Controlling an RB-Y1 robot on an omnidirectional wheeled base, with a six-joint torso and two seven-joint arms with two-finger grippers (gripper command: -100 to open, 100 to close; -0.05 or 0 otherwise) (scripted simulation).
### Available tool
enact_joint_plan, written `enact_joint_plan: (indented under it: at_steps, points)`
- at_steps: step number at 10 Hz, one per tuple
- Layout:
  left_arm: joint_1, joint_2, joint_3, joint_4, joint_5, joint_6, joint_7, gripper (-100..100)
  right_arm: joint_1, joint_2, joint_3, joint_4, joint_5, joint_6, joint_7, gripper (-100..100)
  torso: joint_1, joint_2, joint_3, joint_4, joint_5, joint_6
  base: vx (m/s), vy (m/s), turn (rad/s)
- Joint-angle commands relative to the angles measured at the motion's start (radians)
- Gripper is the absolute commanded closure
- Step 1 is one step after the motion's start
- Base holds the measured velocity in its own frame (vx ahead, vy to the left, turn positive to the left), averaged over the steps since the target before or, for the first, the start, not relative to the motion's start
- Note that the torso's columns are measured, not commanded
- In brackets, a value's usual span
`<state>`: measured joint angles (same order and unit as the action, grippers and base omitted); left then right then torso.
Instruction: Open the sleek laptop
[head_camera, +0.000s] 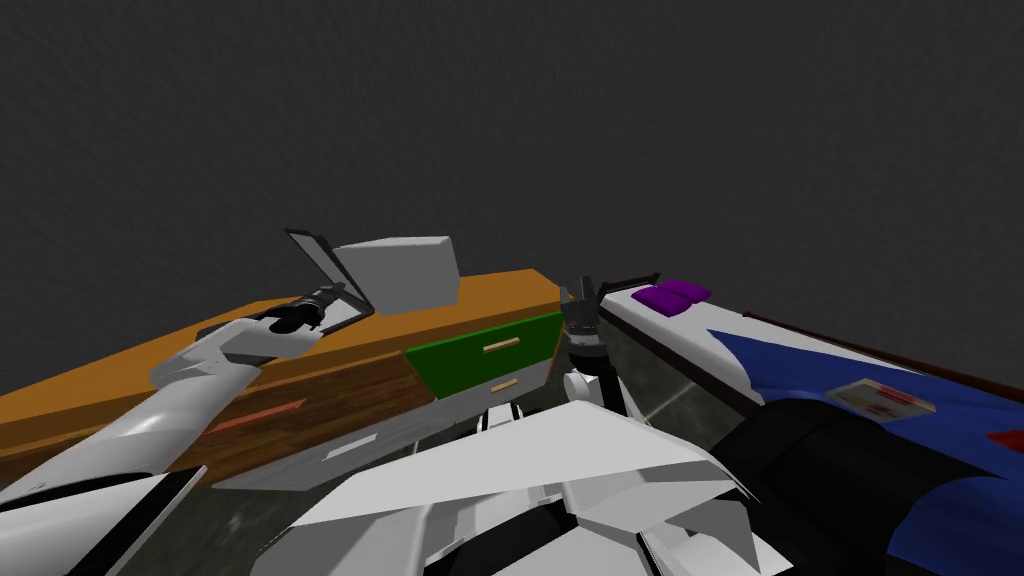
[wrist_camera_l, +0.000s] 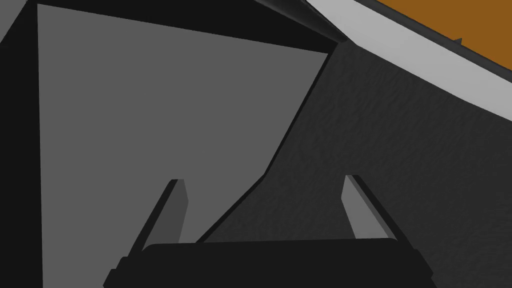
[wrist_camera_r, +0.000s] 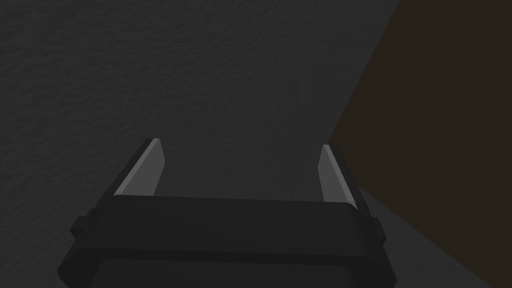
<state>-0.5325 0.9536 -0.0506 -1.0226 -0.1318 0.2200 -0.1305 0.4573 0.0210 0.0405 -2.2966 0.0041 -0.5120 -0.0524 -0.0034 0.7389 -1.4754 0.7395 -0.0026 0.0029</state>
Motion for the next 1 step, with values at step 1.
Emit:
enact_joint_plan:
  at_steps: [1]
  points:
    - [-0.007, 0.017, -0.003, 0.079, 0.004, -0.036, 0.003, -100, 0.0, 0.0, 0.0, 0.0, 0.0, 0.0, 0.0, 0, 0.005, 0.0, 0.0, 0.0, 0.002, -0.001, 0.006, 0.003, -0.012]
